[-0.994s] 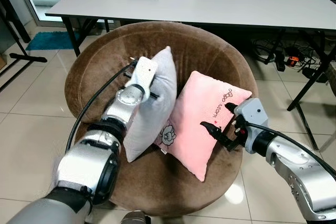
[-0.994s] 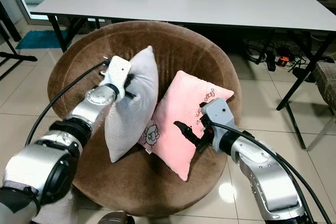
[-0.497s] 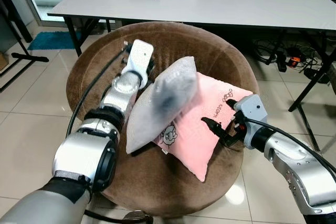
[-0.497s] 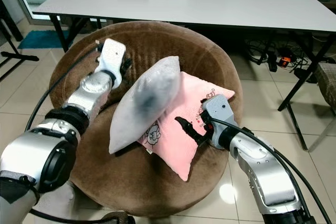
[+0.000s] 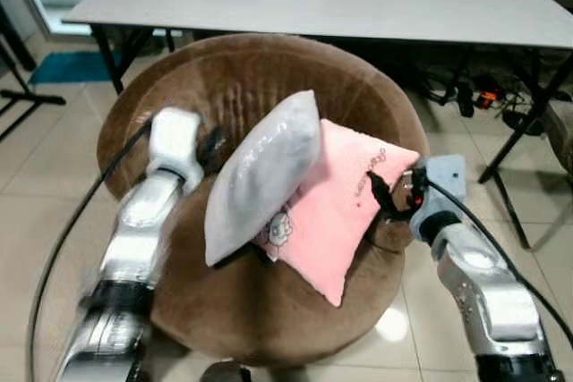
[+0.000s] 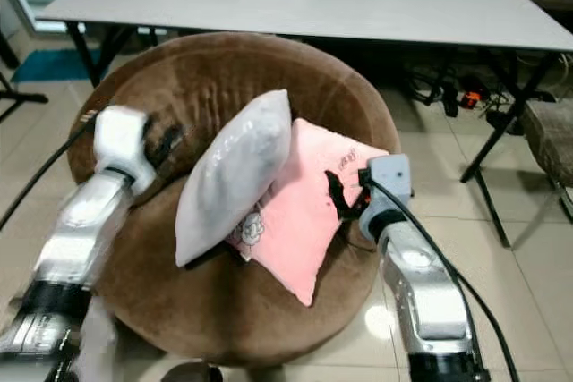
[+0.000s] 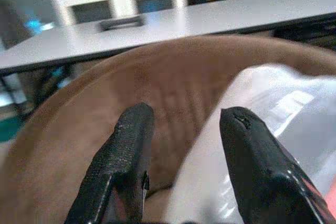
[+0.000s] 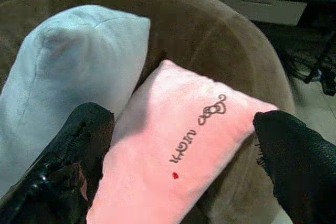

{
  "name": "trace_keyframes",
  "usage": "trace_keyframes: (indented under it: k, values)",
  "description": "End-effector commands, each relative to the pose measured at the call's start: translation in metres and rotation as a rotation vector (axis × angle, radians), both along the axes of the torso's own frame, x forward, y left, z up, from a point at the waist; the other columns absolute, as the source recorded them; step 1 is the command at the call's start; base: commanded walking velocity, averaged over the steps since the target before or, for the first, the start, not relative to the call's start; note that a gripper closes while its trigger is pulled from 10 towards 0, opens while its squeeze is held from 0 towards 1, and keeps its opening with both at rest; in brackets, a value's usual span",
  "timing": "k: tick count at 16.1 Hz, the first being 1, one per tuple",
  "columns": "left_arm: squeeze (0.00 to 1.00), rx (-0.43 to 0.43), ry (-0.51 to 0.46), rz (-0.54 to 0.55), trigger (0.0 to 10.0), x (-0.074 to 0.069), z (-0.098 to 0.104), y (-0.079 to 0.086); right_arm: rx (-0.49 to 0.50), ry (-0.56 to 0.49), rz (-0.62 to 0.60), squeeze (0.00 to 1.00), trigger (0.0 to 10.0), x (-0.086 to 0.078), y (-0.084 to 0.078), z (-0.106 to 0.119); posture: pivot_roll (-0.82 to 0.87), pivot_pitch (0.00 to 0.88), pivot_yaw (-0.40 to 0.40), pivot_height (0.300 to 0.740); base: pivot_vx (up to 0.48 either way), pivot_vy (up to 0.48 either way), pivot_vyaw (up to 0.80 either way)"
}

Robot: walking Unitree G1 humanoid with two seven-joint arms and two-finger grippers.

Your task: Move the pillow to the sofa from floor

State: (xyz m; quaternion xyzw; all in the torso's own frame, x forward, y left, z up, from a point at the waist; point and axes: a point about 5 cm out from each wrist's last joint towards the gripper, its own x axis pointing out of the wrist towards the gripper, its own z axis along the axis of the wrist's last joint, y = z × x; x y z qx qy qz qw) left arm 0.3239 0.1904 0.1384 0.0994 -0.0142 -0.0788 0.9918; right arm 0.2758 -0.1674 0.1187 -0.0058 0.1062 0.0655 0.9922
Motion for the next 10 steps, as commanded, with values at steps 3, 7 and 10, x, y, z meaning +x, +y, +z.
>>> trace_keyframes:
  k: [3,7,10]
  values:
    - [0.0,0.09,-0.043,0.064,10.0,-0.051,0.012,0.015,0.057,0.029,-0.078,0.0,10.0,-0.007,0.007,-0.01,0.09,0.0,-0.072,0.74,0.0,0.0,0.0]
    - [0.0,0.124,0.062,0.096,10.0,-0.081,-0.001,0.01,0.106,0.086,-0.184,0.0,10.0,-0.018,0.003,-0.022,0.12,0.0,-0.09,0.74,0.0,0.0,0.0]
    - [0.0,0.089,0.09,0.065,10.0,-0.086,-0.007,0.003,0.147,0.081,-0.254,0.0,10.0,-0.021,-0.002,-0.022,0.11,0.0,-0.044,0.74,0.0,0.0,0.0]
